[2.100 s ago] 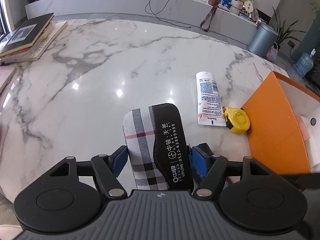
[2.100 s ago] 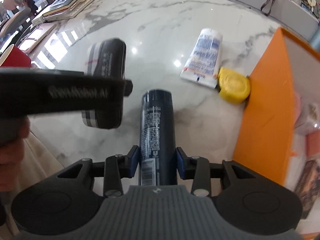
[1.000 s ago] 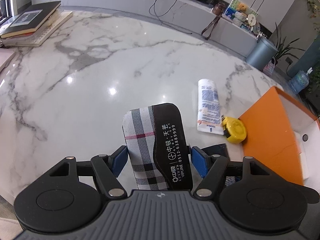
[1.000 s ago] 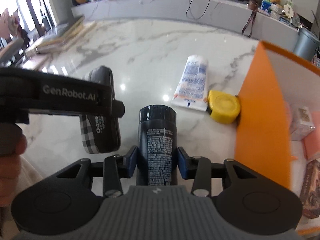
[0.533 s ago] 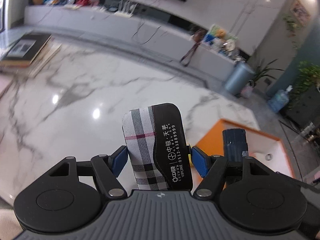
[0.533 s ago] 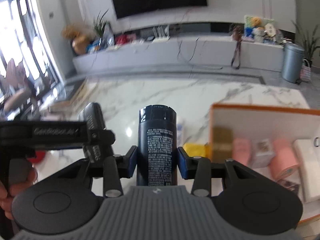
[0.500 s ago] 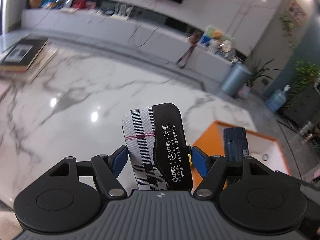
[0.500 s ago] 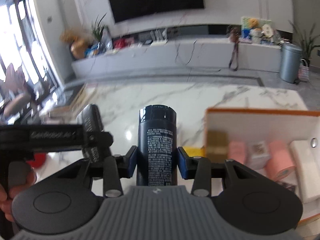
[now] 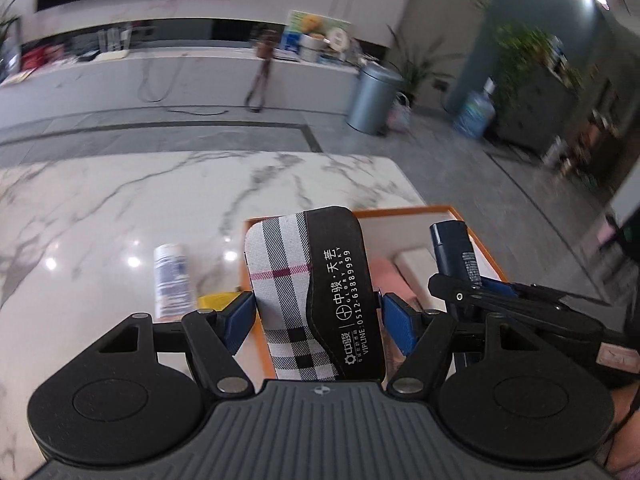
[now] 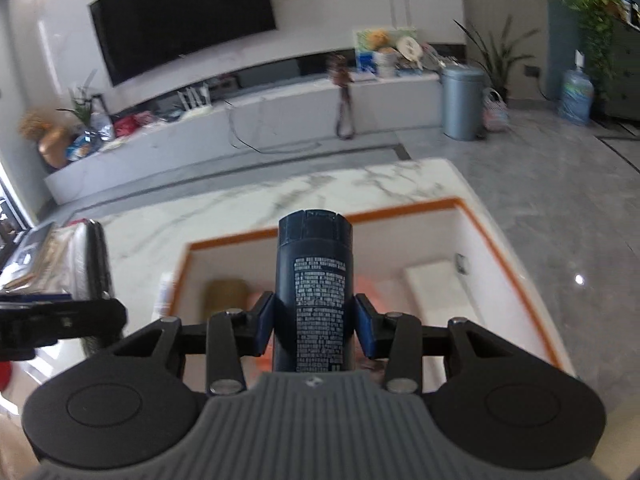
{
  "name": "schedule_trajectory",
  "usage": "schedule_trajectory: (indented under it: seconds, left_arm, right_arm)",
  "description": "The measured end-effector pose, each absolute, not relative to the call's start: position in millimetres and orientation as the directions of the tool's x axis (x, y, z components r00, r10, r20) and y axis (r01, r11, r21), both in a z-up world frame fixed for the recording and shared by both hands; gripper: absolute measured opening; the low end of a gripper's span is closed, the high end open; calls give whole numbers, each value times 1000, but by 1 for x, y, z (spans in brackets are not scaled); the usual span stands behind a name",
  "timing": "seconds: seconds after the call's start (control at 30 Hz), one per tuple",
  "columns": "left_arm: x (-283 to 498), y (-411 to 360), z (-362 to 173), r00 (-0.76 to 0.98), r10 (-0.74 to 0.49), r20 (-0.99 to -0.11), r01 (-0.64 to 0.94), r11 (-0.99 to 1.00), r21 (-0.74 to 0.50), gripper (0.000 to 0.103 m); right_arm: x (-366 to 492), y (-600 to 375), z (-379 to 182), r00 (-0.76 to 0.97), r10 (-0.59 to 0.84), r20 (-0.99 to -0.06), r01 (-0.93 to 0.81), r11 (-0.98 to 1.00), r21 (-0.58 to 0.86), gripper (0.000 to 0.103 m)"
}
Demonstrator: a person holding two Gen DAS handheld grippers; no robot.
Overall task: Organize rigid objects
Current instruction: 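Carry the glasses case and spray can over the orange box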
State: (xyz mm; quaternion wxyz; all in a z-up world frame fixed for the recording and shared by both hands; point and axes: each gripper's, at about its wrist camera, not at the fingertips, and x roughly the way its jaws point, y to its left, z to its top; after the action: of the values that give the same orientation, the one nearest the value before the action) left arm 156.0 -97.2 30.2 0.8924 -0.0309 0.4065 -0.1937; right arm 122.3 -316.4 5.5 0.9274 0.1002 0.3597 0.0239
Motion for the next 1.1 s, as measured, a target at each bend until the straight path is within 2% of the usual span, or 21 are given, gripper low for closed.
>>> schedule_trajectory:
  seconds: [0.2, 0.47, 0.6, 0.93, 1.1]
  left_arm:
    - [172, -132, 10, 521, -371, -769, 374, 909, -185, 80]
    - [186, -146, -11, 496, -299, -815, 373, 921, -111, 79]
    - [190, -146, -16, 486, -279, -828, 377, 922, -89, 79]
    - [194, -144, -27, 460, -282, -842, 384, 918, -98, 79]
    - [192, -144, -30, 452, -277, -848, 385, 918, -95, 79]
  right_arm:
    - [142, -339, -20, 630, 177, -756, 15, 971, 240, 42]
    - [173, -324, -47, 473, 275, -837, -55, 957, 283, 42]
    - [186, -314, -63, 412, 251, -876, -57, 967, 250, 42]
    - [198, -308, -89, 348, 234, -908, 13, 967, 254, 42]
    - [196, -309, -88, 380, 232, -895, 34, 964, 264, 42]
